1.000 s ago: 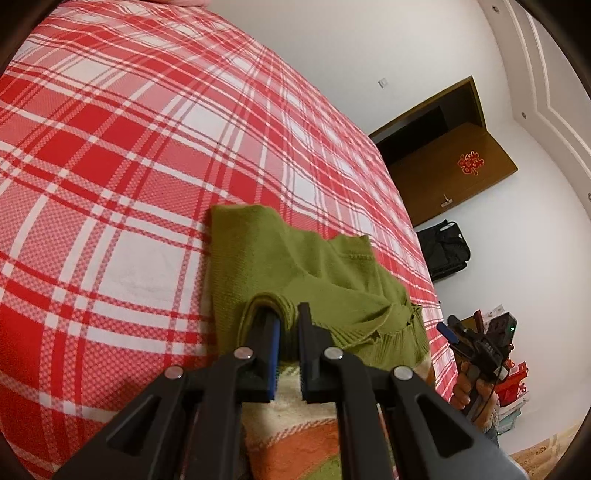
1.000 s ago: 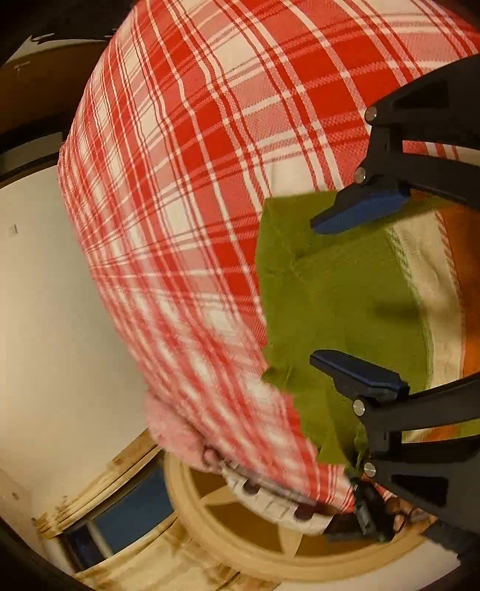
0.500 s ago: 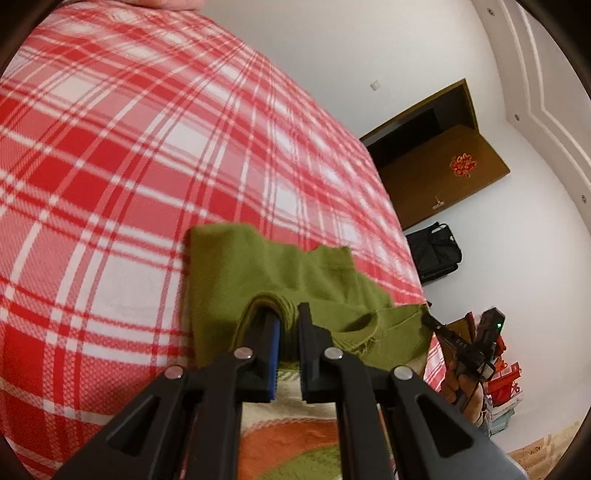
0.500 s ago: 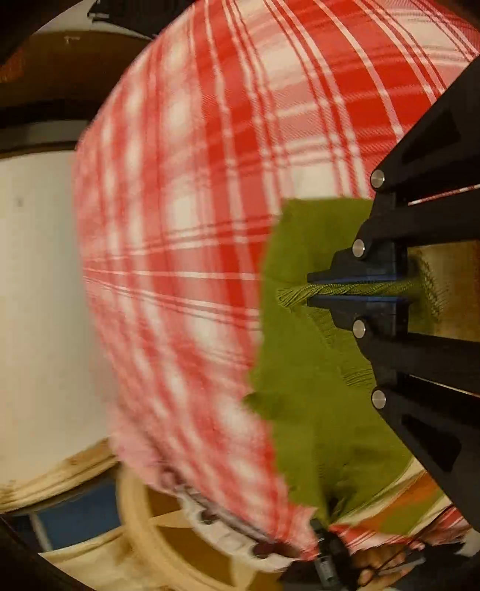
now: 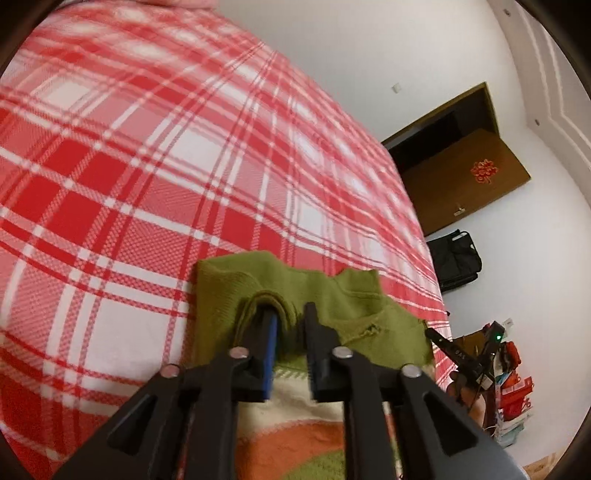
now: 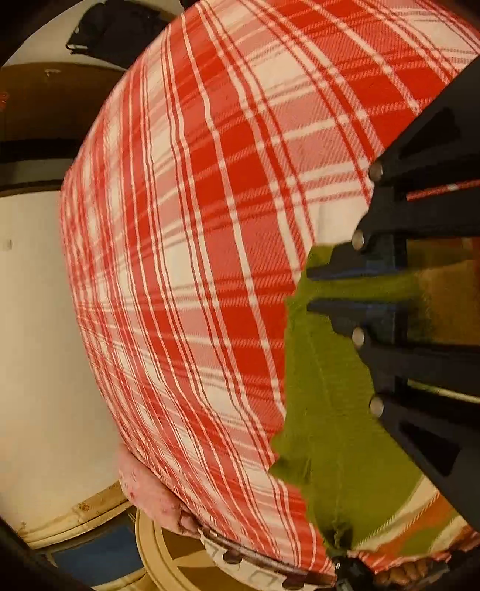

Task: Fold small clothes
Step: 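Lower the folded sweater onto the bed and open both grippers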

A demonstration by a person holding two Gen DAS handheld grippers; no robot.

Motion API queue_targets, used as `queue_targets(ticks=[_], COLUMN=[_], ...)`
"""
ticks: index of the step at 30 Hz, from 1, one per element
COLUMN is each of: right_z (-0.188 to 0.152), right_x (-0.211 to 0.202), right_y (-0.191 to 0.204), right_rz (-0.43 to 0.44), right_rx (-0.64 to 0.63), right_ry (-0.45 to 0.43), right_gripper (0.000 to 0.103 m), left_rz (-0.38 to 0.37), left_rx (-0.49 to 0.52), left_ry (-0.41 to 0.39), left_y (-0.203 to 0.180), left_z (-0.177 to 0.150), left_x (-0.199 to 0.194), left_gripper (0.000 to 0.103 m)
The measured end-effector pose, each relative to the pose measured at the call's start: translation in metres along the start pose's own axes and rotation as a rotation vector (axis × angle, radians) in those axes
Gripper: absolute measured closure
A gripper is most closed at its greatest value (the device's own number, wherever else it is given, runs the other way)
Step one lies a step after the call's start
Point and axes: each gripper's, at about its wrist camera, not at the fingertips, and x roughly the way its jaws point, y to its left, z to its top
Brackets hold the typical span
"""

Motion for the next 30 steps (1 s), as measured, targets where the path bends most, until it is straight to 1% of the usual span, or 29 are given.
queue_targets(ticks=[1, 2, 3, 4, 6, 7, 9, 12, 13, 14, 15, 16, 17, 18, 19, 20, 22, 24, 25, 27, 29, 30], right_z=[-0.002, -0.003, -0.004, -0.004, -0.005, -0.008, -0.016, -0.039, -0.044, -0.052, -0.055, -0.055, -0.052, -0.048, -0.038, -0.03, -0.01, -0.005, -0.003, -0.002, -0.003, -0.003], right_x=[-0.005, -0.014, -0.021, -0.03, -0.042, -0.044, -0.045, -0.028, -0.022, -0.01, -0.001, 0.012, 0.018, 0.024, 0.029, 0.033, 0.049, 0.059, 0.061, 0.059, 0.046, 0.038], right_y=[-0.003, -0.004, -0.004, 0.0, 0.019, 0.035, 0.068, 0.127, 0.138, 0.153, 0.159, 0.161, 0.162, 0.162, 0.162, 0.159, 0.145, 0.14, 0.139, 0.144, 0.145, 0.144], right_rz=[-0.016, -0.014, -0.008, 0.004, 0.076, 0.132, 0.212, 0.306, 0.305, 0.253, 0.216, 0.183, 0.173, 0.155, 0.108, 0.077, 0.061, 0.031, 0.032, 0.005, -0.016, -0.009], right_rx=[0.002, 0.003, 0.0, -0.013, -0.065, -0.11, -0.189, -0.313, -0.34, -0.382, -0.397, -0.388, -0.377, -0.372, -0.366, -0.35, -0.252, -0.236, -0.227, -0.242, -0.239, -0.233], right_ry=[-0.013, -0.031, -0.04, -0.053, -0.046, -0.02, 0.026, 0.127, 0.143, 0.169, 0.181, 0.186, 0.187, 0.178, 0.146, 0.137, 0.147, 0.165, 0.16, 0.153, 0.117, 0.103], right_gripper=[0.047, 0.047, 0.047, 0.047, 0.047, 0.047, 0.047, 0.047, 0.047, 0.047, 0.047, 0.047, 0.047, 0.049, 0.049, 0.049, 0.049, 0.049, 0.049, 0.049, 0.049, 0.049], left_rz=[0.043, 0.084, 0.109, 0.137, 0.166, 0.168, 0.164, 0.213, 0.228, 0.255, 0.295, 0.331, 0.34, 0.347, 0.356, 0.367, 0.381, 0.389, 0.399, 0.417, 0.416, 0.412], left_rx=[0.03, 0.063, 0.089, 0.121, 0.153, 0.16, 0.184, 0.259, 0.273, 0.288, 0.297, 0.299, 0.293, 0.312, 0.355, 0.39, 0.41, 0.418, 0.425, 0.452, 0.452, 0.448], left_ry=[-0.029, -0.07, -0.107, -0.136, -0.143, -0.147, -0.138, -0.094, -0.072, -0.048, -0.032, -0.012, 0.008, -0.002, -0.023, -0.033, -0.027, -0.022, -0.018, -0.022, -0.027, -0.028], left_y=[-0.004, -0.008, -0.01, -0.013, -0.016, -0.018, -0.024, -0.036, -0.037, -0.035, -0.033, -0.029, -0.023, -0.02, -0.021, -0.024, -0.025, -0.026, -0.026, -0.027, -0.028, -0.027], left_z=[-0.001, -0.003, -0.005, -0.007, -0.011, -0.016, -0.029, -0.059, -0.066, -0.077, -0.085, -0.092, -0.099, -0.105, -0.111, -0.115, -0.119, -0.119, -0.122, -0.129, -0.134, -0.135], left_x=[-0.008, -0.018, -0.026, -0.036, -0.043, -0.047, -0.047, -0.032, -0.026, -0.019, -0.014, -0.008, -0.004, -0.003, -0.004, -0.004, -0.003, -0.003, -0.004, -0.005, -0.009, -0.011], left_gripper=[0.047, 0.037, 0.03, 0.03, 0.03, 0.03, 0.03, 0.03, 0.03, 0.03, 0.03, 0.03, 0.03, 0.03, 0.03, 0.029, 0.027, 0.026, 0.025, 0.025, 0.025, 0.025])
